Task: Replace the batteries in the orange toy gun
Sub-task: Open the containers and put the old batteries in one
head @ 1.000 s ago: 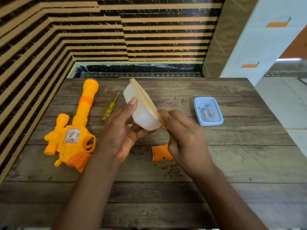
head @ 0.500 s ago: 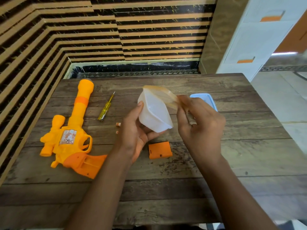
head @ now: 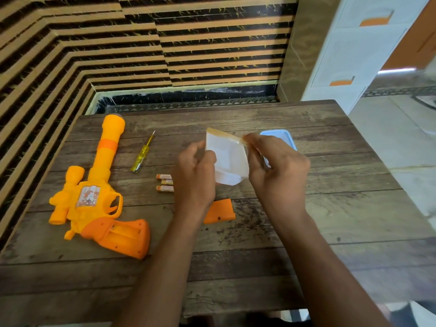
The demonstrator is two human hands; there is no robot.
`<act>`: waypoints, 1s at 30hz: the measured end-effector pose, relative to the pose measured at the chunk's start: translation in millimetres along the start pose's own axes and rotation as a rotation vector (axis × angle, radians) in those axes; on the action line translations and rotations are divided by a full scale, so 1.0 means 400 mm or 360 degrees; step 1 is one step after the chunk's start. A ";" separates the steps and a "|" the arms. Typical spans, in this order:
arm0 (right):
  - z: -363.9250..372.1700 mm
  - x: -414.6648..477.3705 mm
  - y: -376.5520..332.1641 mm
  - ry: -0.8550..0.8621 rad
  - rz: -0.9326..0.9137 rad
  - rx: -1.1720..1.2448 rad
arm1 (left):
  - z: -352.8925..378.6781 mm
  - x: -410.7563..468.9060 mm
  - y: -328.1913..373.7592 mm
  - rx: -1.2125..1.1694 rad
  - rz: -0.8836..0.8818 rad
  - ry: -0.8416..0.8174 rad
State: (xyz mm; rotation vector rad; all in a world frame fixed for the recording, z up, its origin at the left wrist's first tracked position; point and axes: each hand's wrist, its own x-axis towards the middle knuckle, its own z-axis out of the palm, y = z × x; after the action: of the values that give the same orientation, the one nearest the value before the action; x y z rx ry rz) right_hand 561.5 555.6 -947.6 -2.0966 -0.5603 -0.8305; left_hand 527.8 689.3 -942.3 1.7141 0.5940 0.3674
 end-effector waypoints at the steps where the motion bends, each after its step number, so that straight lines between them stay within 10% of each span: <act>1: 0.000 0.001 0.001 0.0014 0.0011 0.0015 | 0.005 -0.008 -0.001 0.0140 0.0102 0.0009; 12: 0.003 0.006 -0.009 0.0171 -0.0021 0.0025 | 0.023 -0.040 -0.021 0.1158 0.0253 0.0072; 30: 0.014 0.028 -0.010 0.0308 -0.0011 0.0104 | 0.018 -0.025 -0.019 0.1081 0.0145 0.0052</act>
State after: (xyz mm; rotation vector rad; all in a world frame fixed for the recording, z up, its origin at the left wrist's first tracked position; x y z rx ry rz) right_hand 568.9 563.8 -940.1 -1.9304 -0.4846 -0.9929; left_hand 522.0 678.9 -950.4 2.3943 0.7158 0.2717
